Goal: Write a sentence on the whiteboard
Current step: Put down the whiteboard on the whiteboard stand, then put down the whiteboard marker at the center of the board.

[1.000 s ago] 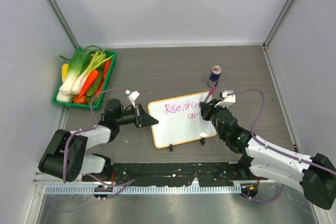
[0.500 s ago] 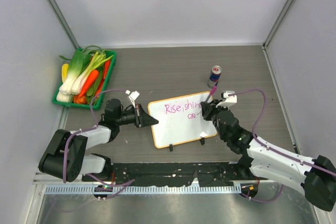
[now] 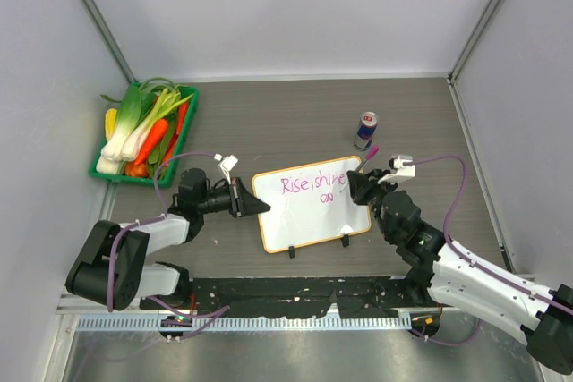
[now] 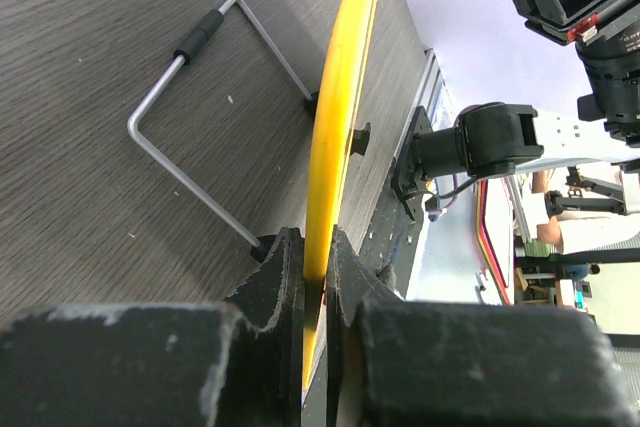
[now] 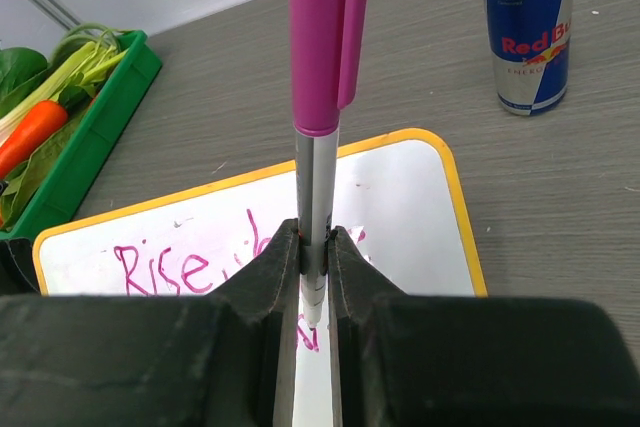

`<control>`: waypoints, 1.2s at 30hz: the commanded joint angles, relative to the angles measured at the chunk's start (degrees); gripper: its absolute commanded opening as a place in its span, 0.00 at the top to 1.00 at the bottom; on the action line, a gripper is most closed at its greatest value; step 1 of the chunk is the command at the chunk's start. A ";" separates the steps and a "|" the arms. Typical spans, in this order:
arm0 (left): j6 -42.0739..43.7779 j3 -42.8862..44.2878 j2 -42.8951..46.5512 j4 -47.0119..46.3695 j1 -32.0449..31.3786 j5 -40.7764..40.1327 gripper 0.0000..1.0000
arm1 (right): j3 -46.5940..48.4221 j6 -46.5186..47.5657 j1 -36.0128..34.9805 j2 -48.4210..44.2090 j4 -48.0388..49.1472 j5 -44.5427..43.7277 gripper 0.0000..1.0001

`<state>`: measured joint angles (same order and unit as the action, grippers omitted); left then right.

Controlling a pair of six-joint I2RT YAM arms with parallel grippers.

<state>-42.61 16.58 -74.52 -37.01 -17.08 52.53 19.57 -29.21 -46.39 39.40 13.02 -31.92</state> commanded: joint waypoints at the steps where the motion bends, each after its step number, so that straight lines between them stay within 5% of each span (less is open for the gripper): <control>1: 3.94 -0.06 -0.01 4.58 0.29 -6.83 1.00 | 1.61 -2.08 0.07 0.15 -0.01 0.10 0.99; 9: 4.82 -0.23 2.63 7.13 0.21 -8.76 0.78 | 2.14 -3.74 0.07 -0.02 -2.99 2.12 0.99; 16: 5.26 -1.11 6.57 8.27 0.29 -10.25 0.33 | 2.66 -7.87 0.16 -2.39 -9.84 4.67 0.99; 21: 5.70 -1.99 10.09 9.94 0.21 -12.28 0.11 | 2.84 -11.65 -0.01 -5.12 -17.05 7.57 0.99; 26: 6.40 -2.43 13.78 12.66 0.29 -14.56 0.00 | 3.80 -17.88 0.07 -9.33 -27.40 10.12 0.99; 36: 6.49 -2.78 16.60 14.43 0.21 -16.32 0.00 | -0.49 -32.66 0.16 -15.58 -43.51 18.73 0.92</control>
<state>-36.99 14.00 -58.74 -22.31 -17.08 36.84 20.69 -55.27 -46.39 25.82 -23.92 -16.62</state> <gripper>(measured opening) 0.994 0.171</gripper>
